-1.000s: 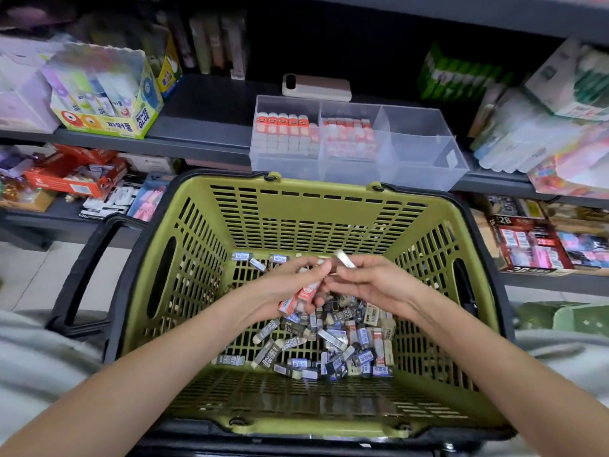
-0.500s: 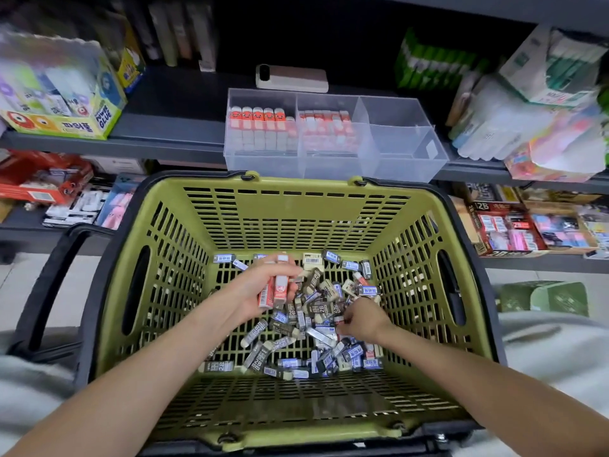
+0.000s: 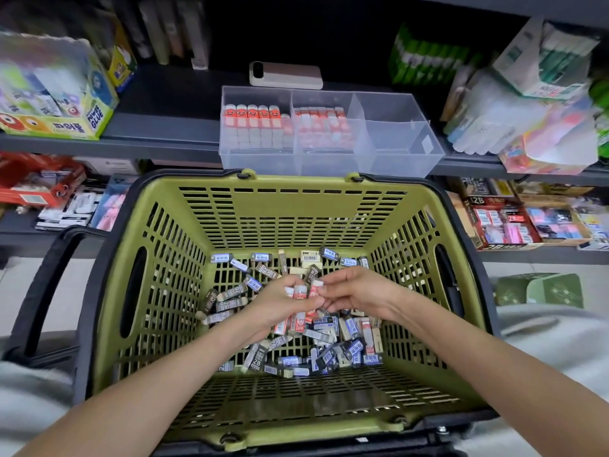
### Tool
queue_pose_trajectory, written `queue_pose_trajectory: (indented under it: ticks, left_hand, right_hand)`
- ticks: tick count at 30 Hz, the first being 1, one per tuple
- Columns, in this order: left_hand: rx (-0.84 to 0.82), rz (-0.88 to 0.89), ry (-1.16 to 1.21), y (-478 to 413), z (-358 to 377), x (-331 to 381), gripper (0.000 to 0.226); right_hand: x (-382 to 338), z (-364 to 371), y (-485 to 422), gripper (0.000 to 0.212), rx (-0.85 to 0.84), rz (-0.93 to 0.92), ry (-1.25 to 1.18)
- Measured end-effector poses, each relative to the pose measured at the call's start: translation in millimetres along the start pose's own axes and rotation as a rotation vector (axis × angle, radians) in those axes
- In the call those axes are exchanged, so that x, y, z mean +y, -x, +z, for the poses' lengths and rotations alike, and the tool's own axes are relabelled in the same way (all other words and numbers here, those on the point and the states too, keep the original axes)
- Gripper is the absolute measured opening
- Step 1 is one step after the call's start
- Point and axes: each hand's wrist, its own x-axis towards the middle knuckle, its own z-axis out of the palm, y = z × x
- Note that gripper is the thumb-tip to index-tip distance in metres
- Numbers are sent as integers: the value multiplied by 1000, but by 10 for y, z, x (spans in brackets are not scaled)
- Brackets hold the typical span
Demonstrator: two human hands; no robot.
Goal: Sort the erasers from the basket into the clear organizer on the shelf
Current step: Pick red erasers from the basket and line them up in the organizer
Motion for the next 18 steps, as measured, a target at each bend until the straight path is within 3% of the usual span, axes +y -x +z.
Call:
queue_pose_trajectory:
  ticks: [3,6,8,12,15,18]
  left_hand:
    - [-25,18,31,-11,0,-14,40]
    - [-22,28,67,-5,1,29,36]
    - [-46,31,106,-3,-6,36,42]
    - [-63,42,144,10,-23,24,41]
    - [-73,33,158,8,-24,25,38]
    - [-53,33,162,3,-33,21,37]
  right_hand:
    - [17,-174,-12,30,-13,111,110]
    - [178,-368,-91,32,206,371,920]
    - [326,-406,-116,34,326,504,1164]
    - [528,-343,-64,40,432,542,1314]
    - [627,-315,-81,37,540,377,1296]
    - [624,-299,-116,42,512,286,1261]
